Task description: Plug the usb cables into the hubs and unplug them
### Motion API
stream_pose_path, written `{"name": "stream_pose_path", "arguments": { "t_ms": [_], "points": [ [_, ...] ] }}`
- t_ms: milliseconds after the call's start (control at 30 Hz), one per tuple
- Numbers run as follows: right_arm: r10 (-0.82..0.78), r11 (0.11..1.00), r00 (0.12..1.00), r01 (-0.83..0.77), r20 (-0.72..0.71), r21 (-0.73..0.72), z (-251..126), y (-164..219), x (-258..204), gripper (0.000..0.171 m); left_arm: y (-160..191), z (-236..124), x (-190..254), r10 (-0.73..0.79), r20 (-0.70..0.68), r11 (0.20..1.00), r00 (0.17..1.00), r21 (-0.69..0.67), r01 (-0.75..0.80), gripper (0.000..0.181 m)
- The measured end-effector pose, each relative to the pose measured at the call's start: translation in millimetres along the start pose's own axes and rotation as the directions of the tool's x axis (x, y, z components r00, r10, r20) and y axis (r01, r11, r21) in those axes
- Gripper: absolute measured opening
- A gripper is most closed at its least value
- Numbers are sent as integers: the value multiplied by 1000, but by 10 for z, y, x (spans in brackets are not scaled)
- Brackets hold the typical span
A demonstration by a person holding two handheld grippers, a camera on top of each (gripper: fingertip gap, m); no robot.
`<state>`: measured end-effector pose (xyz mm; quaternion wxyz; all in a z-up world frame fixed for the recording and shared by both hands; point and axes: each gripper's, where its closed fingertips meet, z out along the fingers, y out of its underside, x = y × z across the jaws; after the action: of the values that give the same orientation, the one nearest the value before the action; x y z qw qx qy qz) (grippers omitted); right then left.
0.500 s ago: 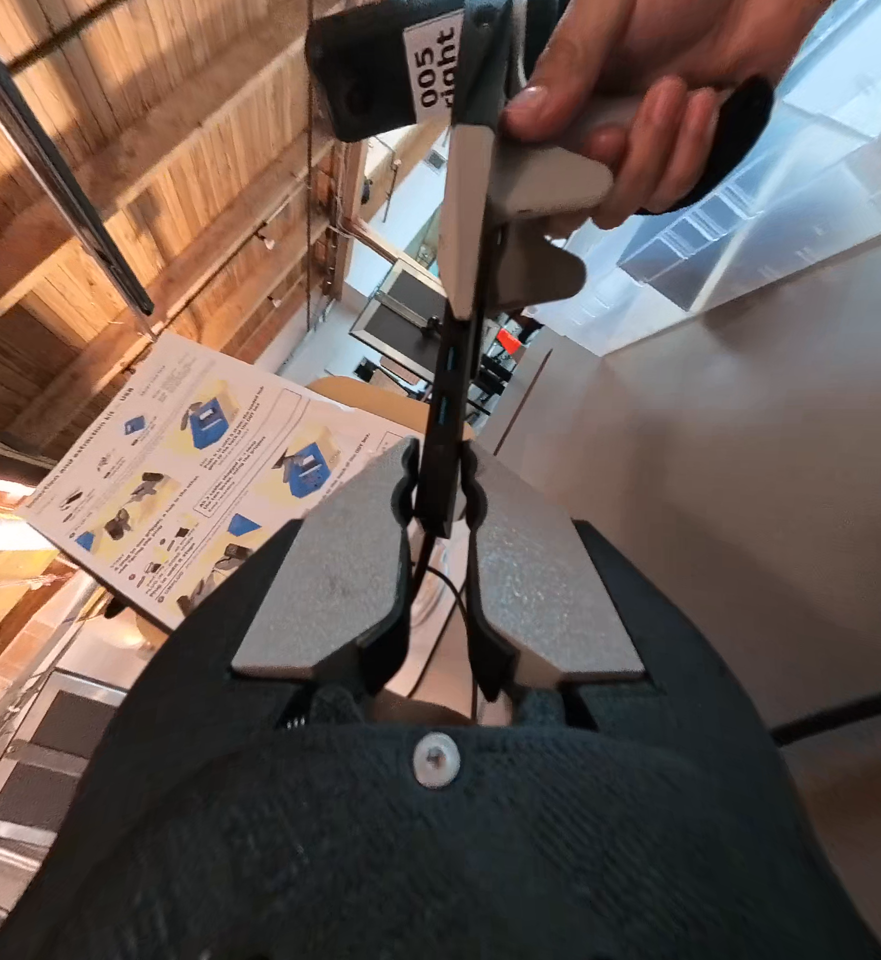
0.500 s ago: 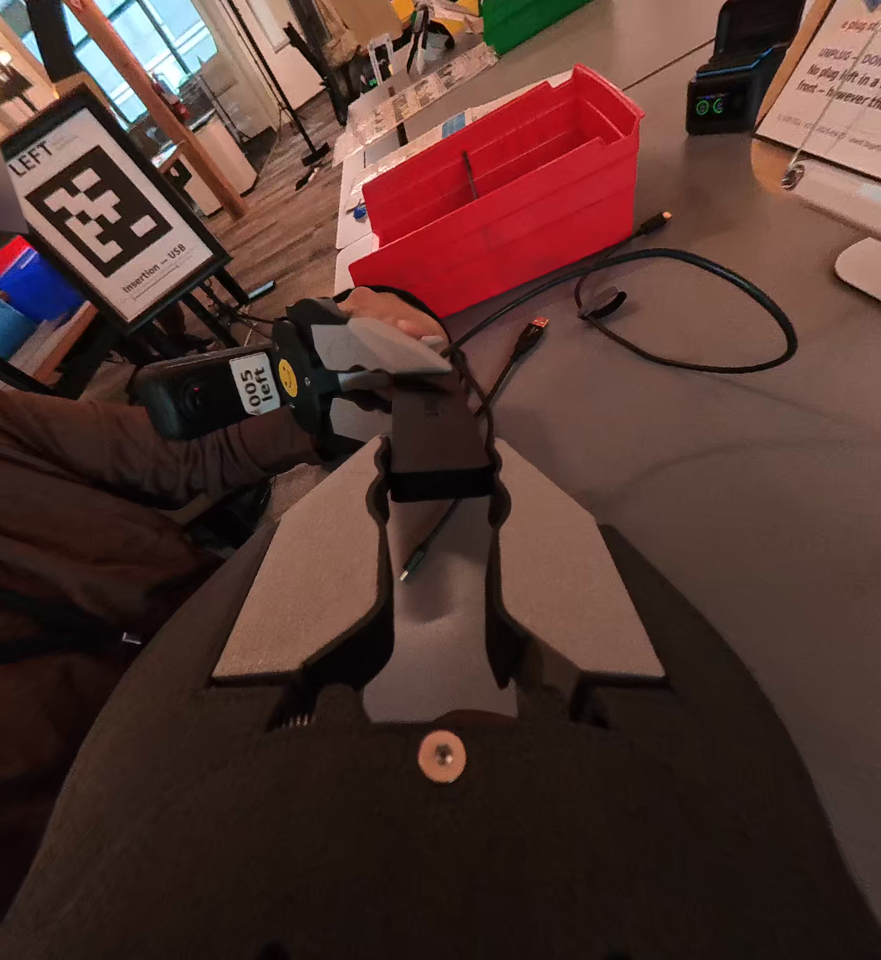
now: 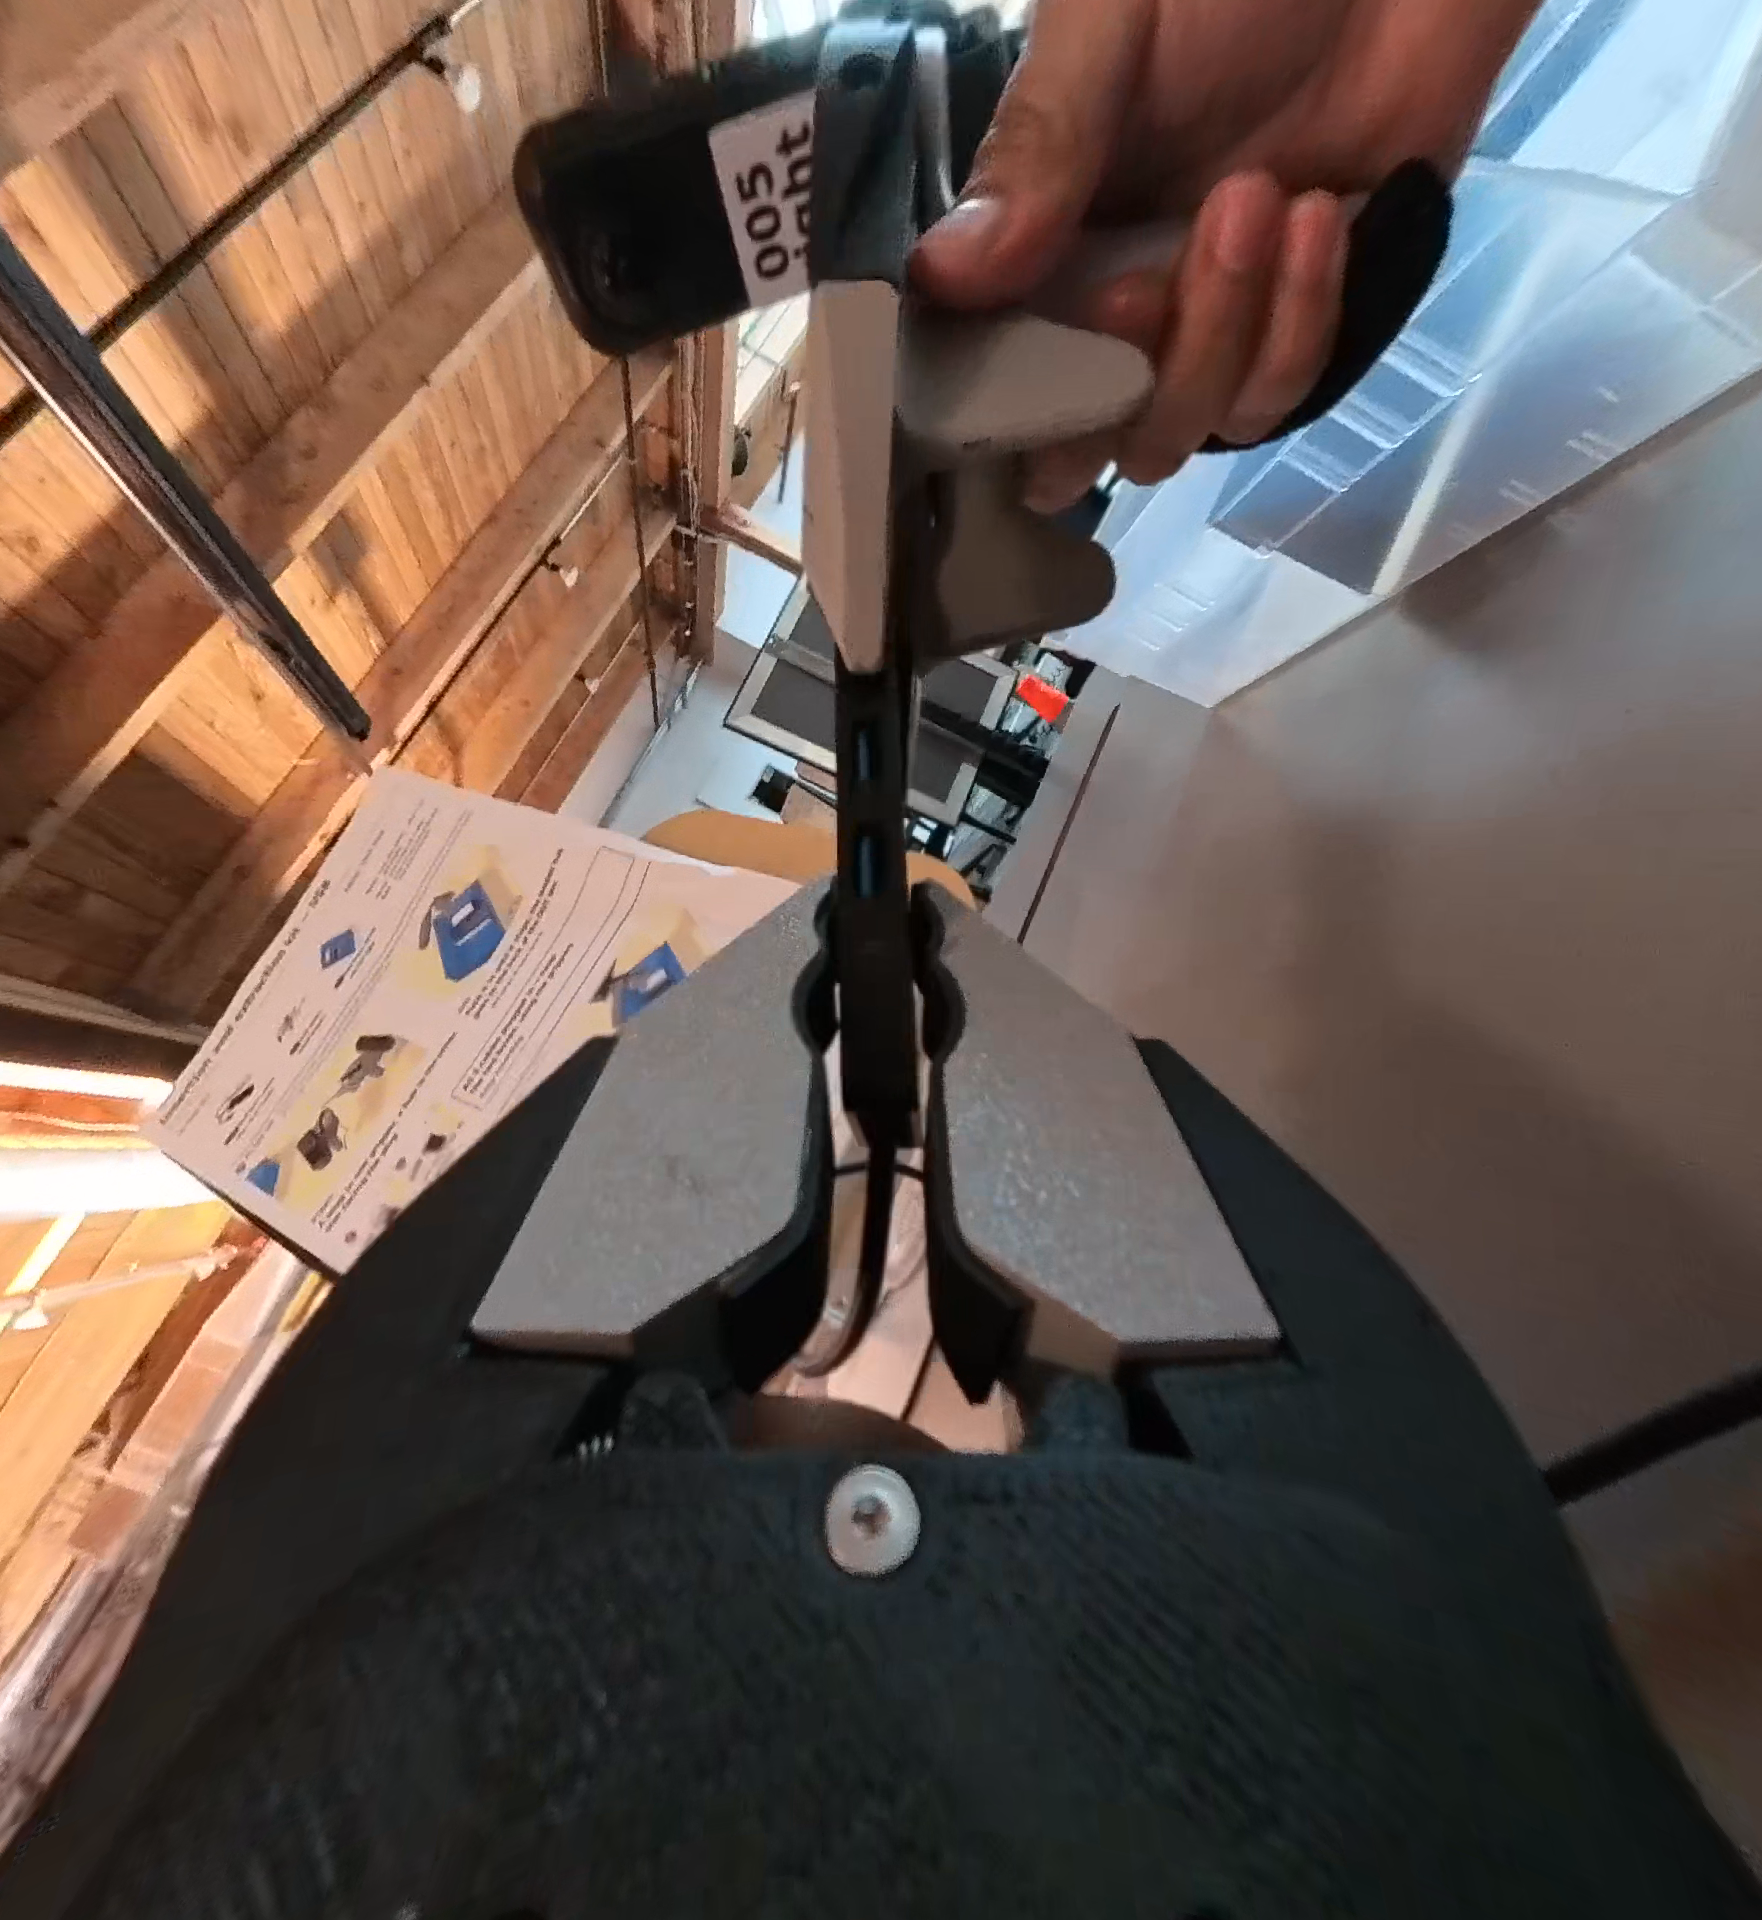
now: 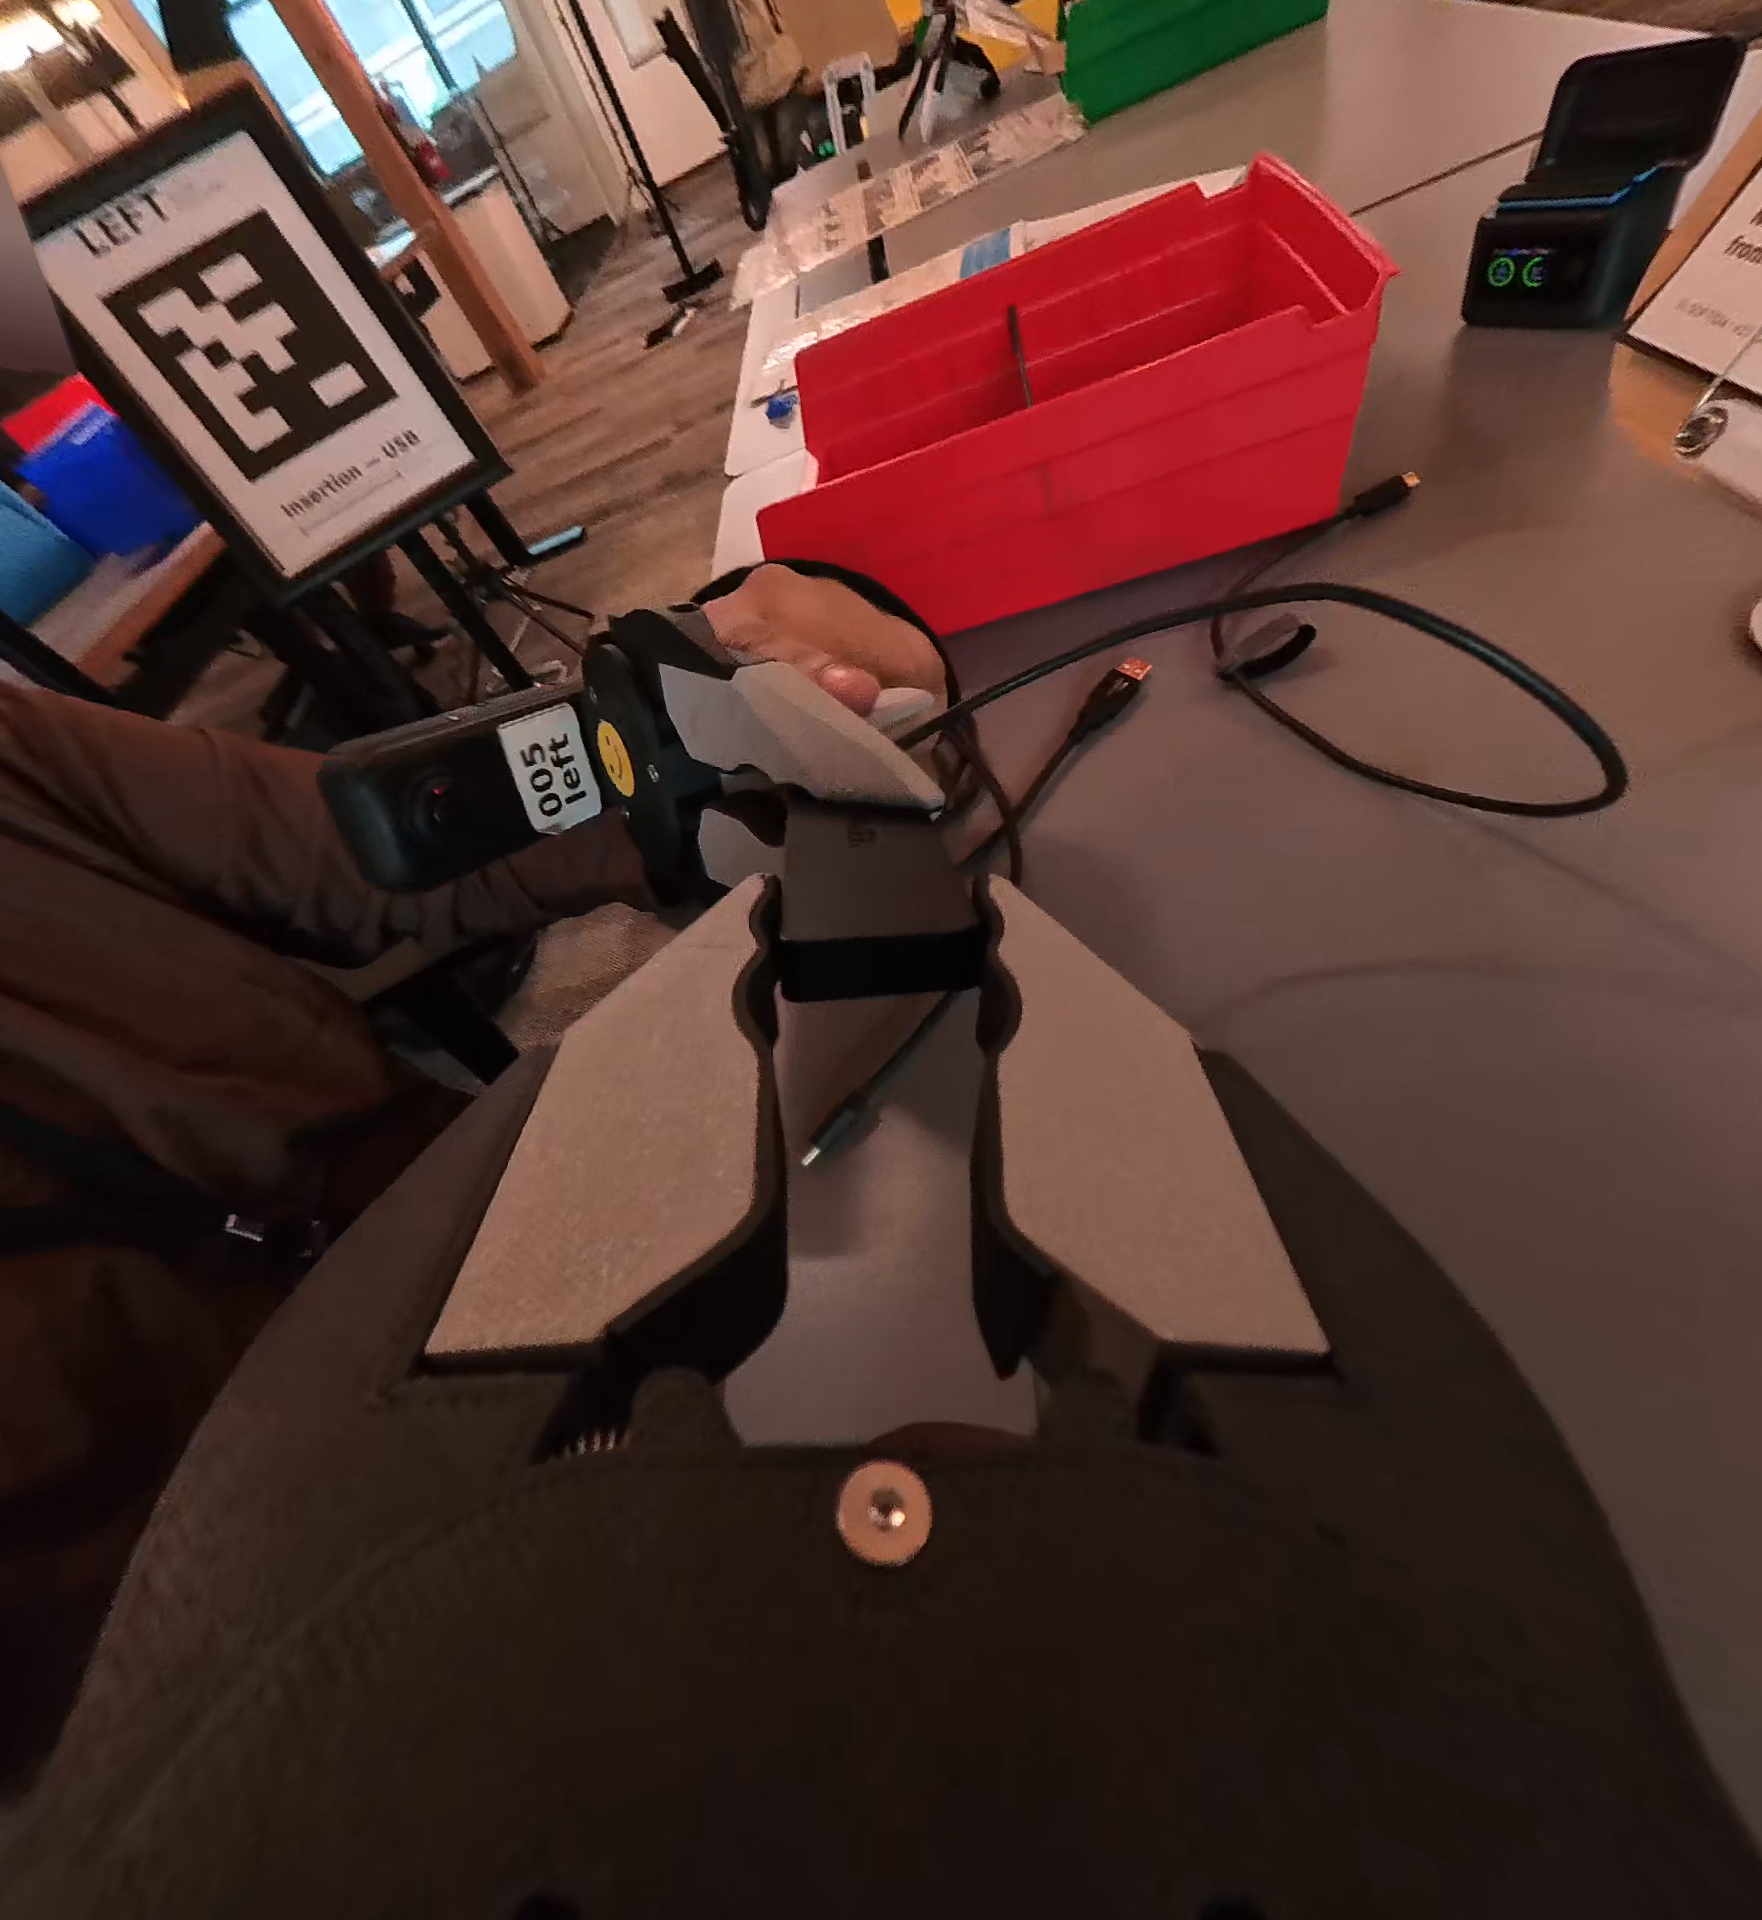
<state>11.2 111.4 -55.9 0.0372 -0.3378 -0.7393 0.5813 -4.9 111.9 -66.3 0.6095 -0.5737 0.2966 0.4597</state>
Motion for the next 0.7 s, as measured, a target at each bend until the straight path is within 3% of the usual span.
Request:
{"name": "stream_pose_path", "arguments": {
  "t_ms": [233, 500, 700],
  "points": [
    [0, 999, 1000, 1, 14, -39, 55, 10, 0, 33, 7, -49, -28, 57, -17, 998, 998, 5, -57, 9],
    [-3, 996, 990, -10, -142, -88, 272, 79, 279, 41, 321, -155, -49, 183, -14, 975, 983, -123, -184, 8],
    [72, 997, 982, -77, -173, -24, 305, 92, 451, 43, 442, -153, -20, 145, -40, 975, 989, -162, -150, 8]
  ]
}}
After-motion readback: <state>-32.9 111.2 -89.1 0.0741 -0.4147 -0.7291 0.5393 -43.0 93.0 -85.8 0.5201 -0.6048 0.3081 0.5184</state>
